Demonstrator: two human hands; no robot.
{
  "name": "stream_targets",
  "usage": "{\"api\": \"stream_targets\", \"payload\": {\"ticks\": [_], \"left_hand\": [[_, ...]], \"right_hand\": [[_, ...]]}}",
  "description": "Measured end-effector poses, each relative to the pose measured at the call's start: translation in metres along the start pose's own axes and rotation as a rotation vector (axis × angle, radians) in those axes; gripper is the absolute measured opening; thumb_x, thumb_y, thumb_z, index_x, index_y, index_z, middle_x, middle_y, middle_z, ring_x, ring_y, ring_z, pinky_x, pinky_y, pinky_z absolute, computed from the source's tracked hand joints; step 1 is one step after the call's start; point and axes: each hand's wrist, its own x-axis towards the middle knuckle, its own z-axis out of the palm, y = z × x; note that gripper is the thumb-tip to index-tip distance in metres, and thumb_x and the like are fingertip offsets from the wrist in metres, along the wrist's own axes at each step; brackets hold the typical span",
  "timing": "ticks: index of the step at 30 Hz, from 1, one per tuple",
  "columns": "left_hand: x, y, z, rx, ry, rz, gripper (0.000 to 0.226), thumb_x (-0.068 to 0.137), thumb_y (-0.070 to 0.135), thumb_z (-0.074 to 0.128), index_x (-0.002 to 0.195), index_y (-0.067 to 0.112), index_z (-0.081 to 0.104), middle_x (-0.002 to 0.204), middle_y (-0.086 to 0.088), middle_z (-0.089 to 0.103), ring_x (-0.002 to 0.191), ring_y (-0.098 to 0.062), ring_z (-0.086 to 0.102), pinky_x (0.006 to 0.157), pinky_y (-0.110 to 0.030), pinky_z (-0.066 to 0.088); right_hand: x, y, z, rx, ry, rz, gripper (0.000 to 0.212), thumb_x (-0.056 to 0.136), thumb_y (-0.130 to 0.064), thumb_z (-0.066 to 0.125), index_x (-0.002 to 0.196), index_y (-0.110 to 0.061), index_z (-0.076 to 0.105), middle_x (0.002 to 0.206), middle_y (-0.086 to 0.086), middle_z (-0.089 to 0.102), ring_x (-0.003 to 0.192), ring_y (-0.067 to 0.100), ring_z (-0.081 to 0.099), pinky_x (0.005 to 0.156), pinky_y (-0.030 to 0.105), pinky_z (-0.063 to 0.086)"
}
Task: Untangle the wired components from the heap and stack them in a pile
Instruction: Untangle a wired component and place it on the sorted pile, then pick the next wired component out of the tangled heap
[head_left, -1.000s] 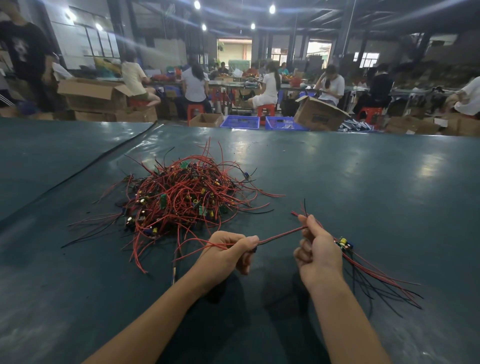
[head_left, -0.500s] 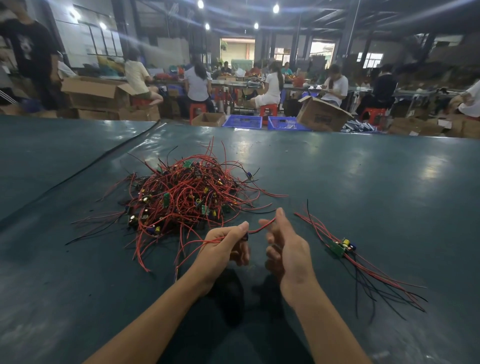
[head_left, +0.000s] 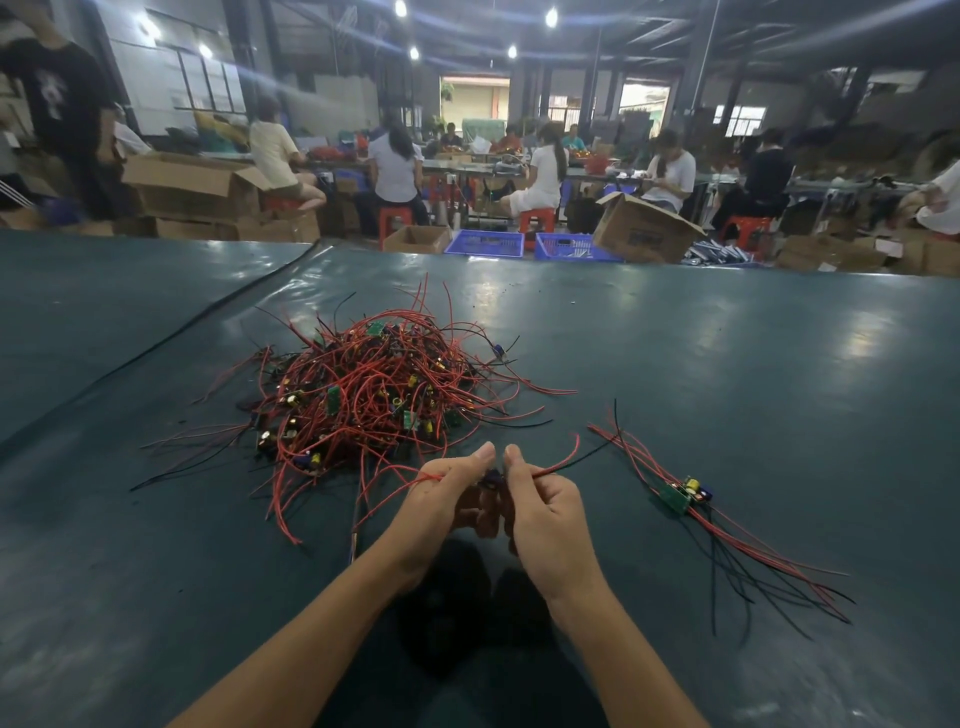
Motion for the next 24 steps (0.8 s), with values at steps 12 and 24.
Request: {"api": "stream_targets", "payload": {"ticks": [12,24], "left_hand": [[0.002,-0.003,-0.003,0.081,0.041,0.017,0.051,0.088,0.056,0.045,0.072,0.012,0.067,0.061,-0.007,0.061,0.055,-0.017,0.055,0.055,-0.027,0.042],[0.007,0.001,-0.036,1.255,0.542,0.634,0.024,0.083,0.026,0.062,0.103,0.016,0.069,0.132,-0.009,0.054,0.123,-0.025,0.046,0.101,-0.035,0.035]], "right_hand": [[0.025,-0.002,-0.043,0.32,0.579,0.256,0.044,0.102,-0.046,0.041,0.069,-0.017,0.048,0.048,-0.009,0.035,0.032,0.005,0.022,0.033,0.015,0.018],[0.027,-0.004,-0.053,0.5,0.66,0.398,0.021,0.103,-0.037,0.041,0.089,-0.021,0.048,0.084,0.001,0.057,0.039,0.008,0.03,0.031,0.017,0.023]]}}
